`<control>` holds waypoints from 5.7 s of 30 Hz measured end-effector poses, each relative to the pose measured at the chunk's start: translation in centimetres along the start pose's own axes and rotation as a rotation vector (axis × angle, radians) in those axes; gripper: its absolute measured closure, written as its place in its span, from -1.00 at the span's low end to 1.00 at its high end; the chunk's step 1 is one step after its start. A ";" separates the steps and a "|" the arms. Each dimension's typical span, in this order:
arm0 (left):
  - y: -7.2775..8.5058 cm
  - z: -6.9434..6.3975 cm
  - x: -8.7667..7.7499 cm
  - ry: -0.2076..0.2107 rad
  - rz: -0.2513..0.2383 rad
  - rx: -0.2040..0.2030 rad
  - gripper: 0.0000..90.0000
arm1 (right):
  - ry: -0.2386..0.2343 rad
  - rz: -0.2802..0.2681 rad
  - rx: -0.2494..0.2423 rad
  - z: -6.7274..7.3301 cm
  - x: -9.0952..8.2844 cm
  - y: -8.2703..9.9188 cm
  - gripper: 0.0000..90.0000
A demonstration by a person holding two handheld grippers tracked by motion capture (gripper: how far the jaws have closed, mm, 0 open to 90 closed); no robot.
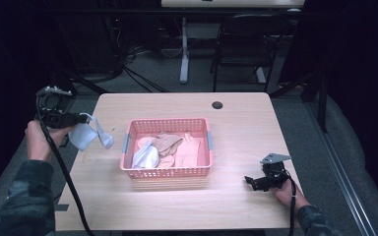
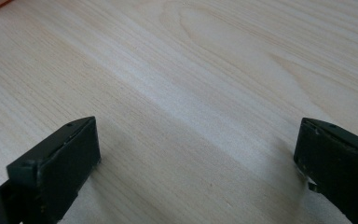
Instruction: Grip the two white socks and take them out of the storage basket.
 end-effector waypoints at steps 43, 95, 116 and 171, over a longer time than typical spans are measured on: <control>8.4 -0.4 14.1 0.068 0.245 -0.119 0.81 | 0.003 0.000 0.005 0.0 0.0 0.0 -1.00; 4.6 -2.8 5.7 0.044 0.052 -0.027 -1.00 | 0.005 -0.003 0.009 0.1 -0.1 0.1 -1.00; 1.7 -8.1 5.9 0.067 0.017 0.085 -1.00 | 0.003 0.000 0.006 0.1 -0.1 0.1 -1.00; 5.1 -14.7 15.7 0.058 0.282 0.248 0.84 | 0.010 -0.002 0.004 0.1 -0.2 0.2 -1.00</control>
Point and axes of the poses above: each handheld gripper's, and its own axes: x roughly forward along the jaws, y roughly out of its underside, z roughly to its left, the point moved 8 cm from there along x, roughly forward along the jaws, and after that the axes turned 5 degrees about z, right-handed, at the moved point
